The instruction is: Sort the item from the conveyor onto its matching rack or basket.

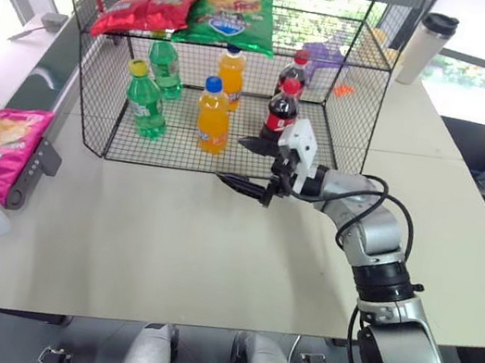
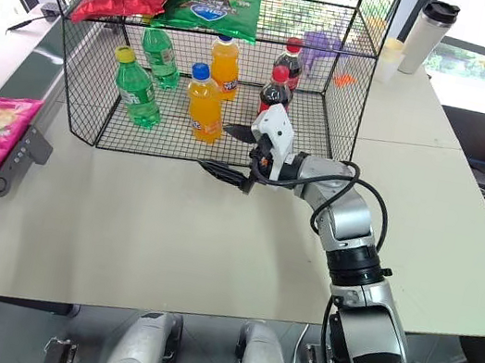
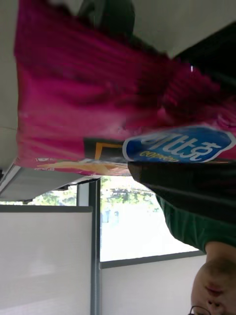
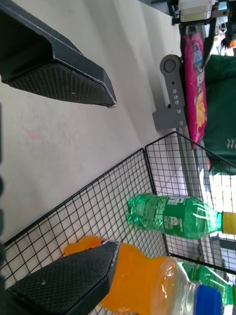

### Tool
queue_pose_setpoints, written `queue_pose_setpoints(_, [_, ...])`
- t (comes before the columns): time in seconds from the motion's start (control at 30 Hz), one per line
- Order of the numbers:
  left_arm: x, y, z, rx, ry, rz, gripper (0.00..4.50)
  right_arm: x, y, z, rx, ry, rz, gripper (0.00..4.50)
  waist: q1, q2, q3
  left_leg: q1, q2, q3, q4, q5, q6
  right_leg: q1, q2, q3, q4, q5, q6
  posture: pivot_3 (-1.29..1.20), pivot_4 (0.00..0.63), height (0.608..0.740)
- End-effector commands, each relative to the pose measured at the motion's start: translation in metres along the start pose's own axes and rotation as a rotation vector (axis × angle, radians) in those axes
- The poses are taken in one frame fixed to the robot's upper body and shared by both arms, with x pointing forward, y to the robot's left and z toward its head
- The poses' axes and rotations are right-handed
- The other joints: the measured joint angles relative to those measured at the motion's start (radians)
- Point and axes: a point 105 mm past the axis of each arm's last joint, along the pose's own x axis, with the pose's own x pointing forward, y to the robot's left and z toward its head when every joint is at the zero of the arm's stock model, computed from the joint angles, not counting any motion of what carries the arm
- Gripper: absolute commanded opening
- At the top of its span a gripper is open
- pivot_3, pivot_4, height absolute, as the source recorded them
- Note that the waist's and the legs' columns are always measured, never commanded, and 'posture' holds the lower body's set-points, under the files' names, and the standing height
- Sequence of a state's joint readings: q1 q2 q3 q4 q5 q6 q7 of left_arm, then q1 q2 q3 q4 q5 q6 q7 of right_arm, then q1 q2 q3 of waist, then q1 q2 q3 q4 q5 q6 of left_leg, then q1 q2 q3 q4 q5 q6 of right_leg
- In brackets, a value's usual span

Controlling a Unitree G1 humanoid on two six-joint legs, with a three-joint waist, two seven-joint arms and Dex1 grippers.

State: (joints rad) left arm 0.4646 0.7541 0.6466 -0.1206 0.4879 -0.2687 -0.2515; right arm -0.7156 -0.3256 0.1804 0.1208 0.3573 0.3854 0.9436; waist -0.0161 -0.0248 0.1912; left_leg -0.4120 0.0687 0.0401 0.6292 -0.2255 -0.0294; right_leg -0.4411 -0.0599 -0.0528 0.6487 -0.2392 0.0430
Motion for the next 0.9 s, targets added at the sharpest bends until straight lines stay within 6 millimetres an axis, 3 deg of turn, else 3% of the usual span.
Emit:
queue_pose_setpoints(0.03, [-0.006,0.021,0.002,-0.002,-0.009,0.057,0.02,-0.002,-0.001,0.015,-0.047,-0.050,-0.012,4.50,0.000,0.000,0.000,0.000,0.000,0.000,0.000,0.000,0.000,0.000,0.000,0.000,0.000,0.000,0.000,0.00,0.150,0.740])
queue_pose_setpoints(0.2, [-0.009,0.041,0.008,-0.005,-0.017,0.079,0.02,-0.001,-0.001,0.013,-0.040,-0.052,-0.016,4.50,0.003,0.000,0.000,0.000,0.000,0.000,0.000,0.000,0.000,0.000,0.000,0.000,0.000,0.000,0.000,0.00,0.150,0.740])
queue_pose_setpoints(0.3, [-0.014,0.076,0.015,-0.047,-0.018,0.123,0.02,-0.002,-0.004,0.013,-0.038,-0.052,-0.022,4.50,0.004,0.000,0.000,0.000,0.000,0.000,0.001,0.000,0.000,0.000,0.000,0.000,0.000,0.000,-0.001,0.00,0.150,0.740])
queue_pose_setpoints(0.33, [-0.018,0.103,0.018,-0.113,-0.018,0.117,0.02,-0.005,-0.010,0.017,-0.027,-0.066,-0.035,4.50,0.004,0.000,0.000,0.000,0.000,0.000,0.001,0.000,0.000,0.000,0.000,0.000,0.000,0.000,-0.001,0.00,0.150,0.740])
queue_pose_setpoints(0.4, [-0.027,0.139,0.027,-0.294,-0.046,0.063,0.02,-0.013,-0.019,0.029,0.012,-0.112,-0.052,4.50,0.006,-0.005,0.000,0.000,0.000,-0.001,0.001,0.000,0.000,0.000,0.000,-0.001,0.000,-0.001,-0.001,0.00,0.150,0.740])
queue_pose_setpoints(0.6, [-0.049,0.188,0.046,-0.527,-0.087,-0.163,0.02,-0.031,-0.027,0.057,0.067,-0.193,-0.008,4.50,-0.003,0.002,0.002,0.001,-0.002,0.000,0.000,0.000,-0.001,0.001,0.000,0.000,-0.001,-0.001,0.001,0.00,0.150,0.740])
queue_pose_setpoints(0.7, [-0.058,0.195,0.069,-0.624,-0.185,-0.314,0.02,-0.038,-0.025,0.060,0.061,-0.181,0.008,4.50,-0.006,0.002,0.002,0.002,-0.001,-0.001,-0.003,0.000,-0.001,0.001,0.002,0.000,-0.001,-0.001,0.002,0.00,0.150,0.740])
queue_pose_setpoints(0.8, [-0.073,0.216,0.110,-0.737,-0.459,-0.441,0.02,-0.046,-0.018,0.060,0.069,-0.158,0.035,4.50,-0.003,0.001,0.002,0.001,0.000,-0.004,-0.003,0.000,-0.001,0.000,0.004,-0.001,0.000,-0.001,0.001,0.00,0.150,0.740])
queue_pose_setpoints(0.9, [-0.079,0.224,0.132,-0.807,-0.588,-0.531,0.02,-0.049,-0.009,0.059,0.068,-0.140,0.052,4.50,-0.001,0.002,0.003,0.001,0.000,-0.005,-0.002,0.000,-0.001,0.001,0.004,-0.001,0.000,-0.001,0.001,0.00,0.150,0.740])
